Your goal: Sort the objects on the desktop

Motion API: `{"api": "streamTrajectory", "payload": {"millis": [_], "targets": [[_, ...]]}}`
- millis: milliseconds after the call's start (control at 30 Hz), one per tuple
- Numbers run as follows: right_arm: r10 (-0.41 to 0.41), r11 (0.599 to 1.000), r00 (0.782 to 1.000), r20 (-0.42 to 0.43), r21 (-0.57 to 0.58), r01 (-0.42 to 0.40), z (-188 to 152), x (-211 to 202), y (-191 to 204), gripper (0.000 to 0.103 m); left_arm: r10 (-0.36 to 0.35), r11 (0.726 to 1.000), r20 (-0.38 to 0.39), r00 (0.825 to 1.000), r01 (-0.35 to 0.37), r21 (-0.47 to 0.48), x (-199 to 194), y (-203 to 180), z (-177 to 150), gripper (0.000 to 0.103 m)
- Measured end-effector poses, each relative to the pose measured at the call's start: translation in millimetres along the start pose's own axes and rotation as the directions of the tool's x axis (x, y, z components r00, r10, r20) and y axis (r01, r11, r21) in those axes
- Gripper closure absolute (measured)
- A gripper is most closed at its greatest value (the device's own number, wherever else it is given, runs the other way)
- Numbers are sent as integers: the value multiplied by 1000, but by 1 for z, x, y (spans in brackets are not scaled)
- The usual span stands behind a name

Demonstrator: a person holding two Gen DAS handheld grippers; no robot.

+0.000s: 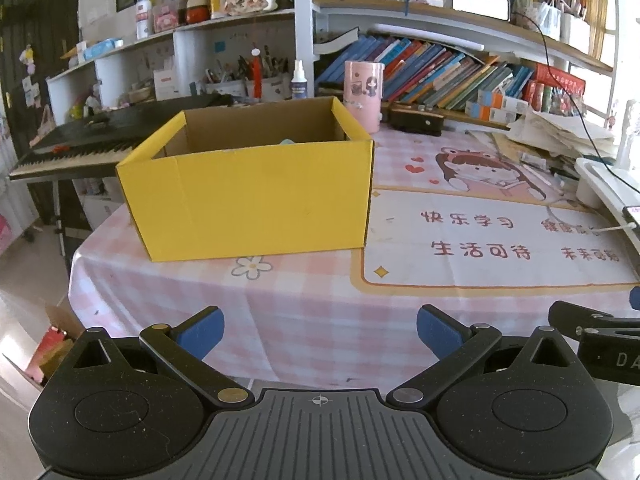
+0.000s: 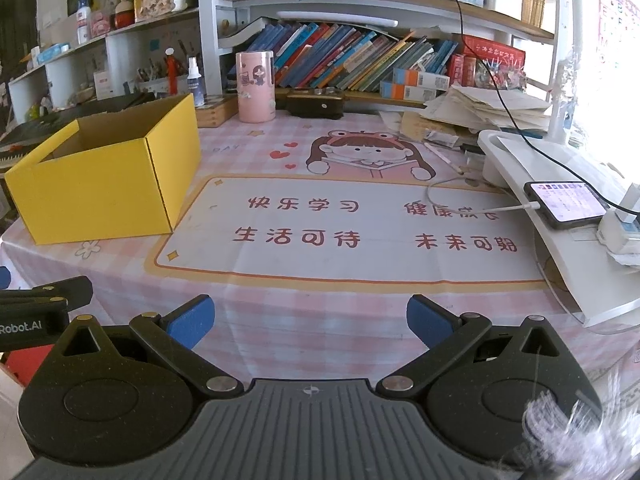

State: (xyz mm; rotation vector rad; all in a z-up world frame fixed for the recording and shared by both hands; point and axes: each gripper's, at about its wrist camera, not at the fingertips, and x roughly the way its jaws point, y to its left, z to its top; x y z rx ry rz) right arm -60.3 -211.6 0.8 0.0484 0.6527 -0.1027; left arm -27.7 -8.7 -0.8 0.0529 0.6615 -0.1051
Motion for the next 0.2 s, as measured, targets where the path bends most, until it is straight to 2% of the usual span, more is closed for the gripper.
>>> {"api": "streamTrajectory", "payload": {"millis": [200], "targets": [[3,1000,1000,-7,-5,-3,0,4,4,0,0,1000,4,1000,0,-1,1,1,0,0]]}}
